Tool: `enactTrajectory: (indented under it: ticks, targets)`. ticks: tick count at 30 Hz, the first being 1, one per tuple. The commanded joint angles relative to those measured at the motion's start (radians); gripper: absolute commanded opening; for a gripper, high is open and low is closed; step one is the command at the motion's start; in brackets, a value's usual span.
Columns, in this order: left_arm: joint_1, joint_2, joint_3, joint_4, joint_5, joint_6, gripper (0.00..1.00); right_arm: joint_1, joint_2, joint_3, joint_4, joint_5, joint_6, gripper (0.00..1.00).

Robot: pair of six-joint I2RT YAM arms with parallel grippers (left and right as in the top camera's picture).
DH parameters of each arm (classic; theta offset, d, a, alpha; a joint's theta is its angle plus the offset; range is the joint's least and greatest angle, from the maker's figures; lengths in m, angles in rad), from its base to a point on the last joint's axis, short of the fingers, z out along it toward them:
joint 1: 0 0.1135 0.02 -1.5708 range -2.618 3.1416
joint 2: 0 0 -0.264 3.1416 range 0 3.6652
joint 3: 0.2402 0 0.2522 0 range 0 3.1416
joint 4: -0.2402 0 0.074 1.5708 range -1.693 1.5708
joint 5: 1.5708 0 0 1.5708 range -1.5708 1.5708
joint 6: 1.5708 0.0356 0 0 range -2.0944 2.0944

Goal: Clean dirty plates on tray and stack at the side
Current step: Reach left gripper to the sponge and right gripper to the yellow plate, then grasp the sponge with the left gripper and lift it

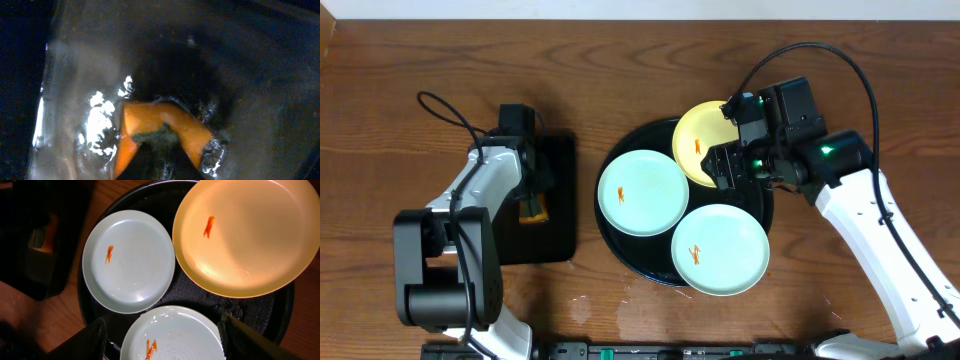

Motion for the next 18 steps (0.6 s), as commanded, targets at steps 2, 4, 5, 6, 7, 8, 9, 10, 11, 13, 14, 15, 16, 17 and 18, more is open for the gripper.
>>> enactTrajectory:
  ticks: [2,4,5,6,7,8,9,10,11,13,14,15,16,17,18]
  targets:
    - [0.005,-0.009,-0.002,-0.045,-0.016,0.010,0.07,0.007,-0.003,0.018,0.001,0.003,0.011,0.70]
    - [0.005,-0.040,0.023,-0.088,-0.017,0.010,0.08,0.007,-0.003,0.018,0.000,0.003,0.011,0.70]
    - [0.005,-0.060,0.038,-0.106,-0.017,0.010,0.08,0.007,-0.003,0.018,0.000,0.003,0.011,0.70]
    - [0.005,-0.082,0.051,-0.117,-0.017,0.010,0.08,0.007,-0.003,0.018,0.001,0.003,0.011,0.70]
    - [0.005,-0.100,0.055,-0.121,-0.017,0.010,0.14,0.007,-0.003,0.018,0.003,0.003,0.011,0.70]
    - [0.005,-0.125,0.056,-0.122,-0.017,0.010,0.17,0.007,-0.003,0.018,0.003,0.003,0.011,0.70]
    - [0.005,-0.145,0.056,-0.126,-0.017,0.010,0.23,0.007,-0.003,0.018,0.003,0.003,0.011,0.70]
    - [0.005,-0.159,0.056,-0.132,-0.017,0.009,0.27,0.007,-0.003,0.018,0.003,0.002,0.011,0.70]
    - [0.005,-0.171,0.056,-0.143,-0.017,0.009,0.29,0.007,-0.003,0.018,0.002,0.003,0.011,0.70]
    - [0.005,-0.176,0.056,-0.175,-0.017,0.010,0.31,0.007,-0.003,0.018,0.002,0.002,0.011,0.70]
    - [0.005,-0.172,0.052,-0.195,-0.017,0.009,0.31,0.007,-0.003,0.018,0.001,0.003,0.011,0.70]
    - [0.005,-0.167,0.045,-0.203,-0.017,0.009,0.32,0.007,-0.003,0.018,0.000,0.002,0.011,0.71]
    - [0.005,-0.159,0.024,-0.203,-0.017,0.009,0.32,0.007,-0.003,0.018,0.000,0.002,0.011,0.71]
    - [0.005,-0.153,0.009,-0.198,-0.017,0.009,0.33,0.007,-0.003,0.018,0.000,0.002,0.011,0.72]
    - [0.005,-0.145,-0.010,-0.187,-0.017,0.009,0.33,0.007,-0.003,0.018,0.000,0.003,0.011,0.72]
